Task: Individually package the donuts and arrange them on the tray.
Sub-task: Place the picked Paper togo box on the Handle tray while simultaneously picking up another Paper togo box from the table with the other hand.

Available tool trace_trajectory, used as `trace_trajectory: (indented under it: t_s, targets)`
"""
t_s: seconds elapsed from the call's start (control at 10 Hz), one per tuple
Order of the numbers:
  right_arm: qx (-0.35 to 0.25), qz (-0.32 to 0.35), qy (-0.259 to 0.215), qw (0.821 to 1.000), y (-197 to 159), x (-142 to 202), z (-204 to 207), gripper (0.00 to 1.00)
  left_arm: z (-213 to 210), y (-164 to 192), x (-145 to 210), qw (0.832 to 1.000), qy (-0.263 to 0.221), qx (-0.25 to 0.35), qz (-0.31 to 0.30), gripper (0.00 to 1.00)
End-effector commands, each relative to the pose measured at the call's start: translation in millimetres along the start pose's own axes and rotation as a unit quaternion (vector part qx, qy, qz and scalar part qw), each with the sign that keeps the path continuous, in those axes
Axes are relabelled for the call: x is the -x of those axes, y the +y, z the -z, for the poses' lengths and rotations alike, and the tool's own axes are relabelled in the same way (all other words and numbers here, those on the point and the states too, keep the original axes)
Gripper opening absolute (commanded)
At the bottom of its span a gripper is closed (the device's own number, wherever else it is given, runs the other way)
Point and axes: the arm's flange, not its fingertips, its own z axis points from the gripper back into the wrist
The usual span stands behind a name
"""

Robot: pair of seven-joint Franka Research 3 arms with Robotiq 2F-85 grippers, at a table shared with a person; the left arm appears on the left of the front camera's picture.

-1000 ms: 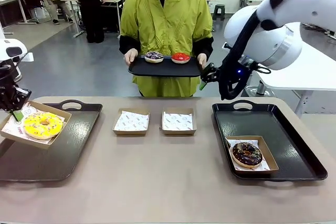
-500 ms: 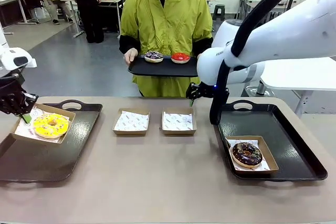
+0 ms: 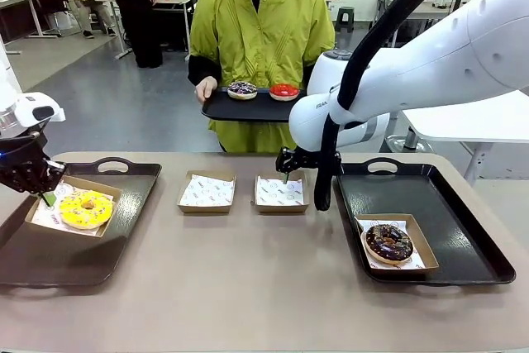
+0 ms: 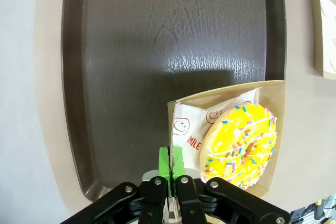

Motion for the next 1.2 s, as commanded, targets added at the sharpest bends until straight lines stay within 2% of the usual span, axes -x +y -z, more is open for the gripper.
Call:
trace_trajectory:
  t_s: [0.0,0.3,0.9,1.0,1.1]
  targets:
    - [0.036,0.01,-0.001,0.999,4,-6,6,1.0,7,-1,-1,1.0,-0.007,0.001,-0.013,0.01]
    - [0.038,0.009,0.0,0.999,2,-6,8,1.0,24,-4,-2,1.0,-0.002,0.009,-0.019,0.01]
    - [0.04,0.012,0.006,0.999,-1,-7,10,1.0,48,-11,4,0.999,0.027,0.015,0.011,0.01]
    - [0.037,0.011,0.009,0.999,-1,-8,10,0.91,49,-11,5,0.999,0.03,0.02,0.014,0.01]
    - [0.037,0.011,0.011,0.999,-1,-8,10,0.41,49,-11,5,0.999,0.032,0.022,0.02,0.57]
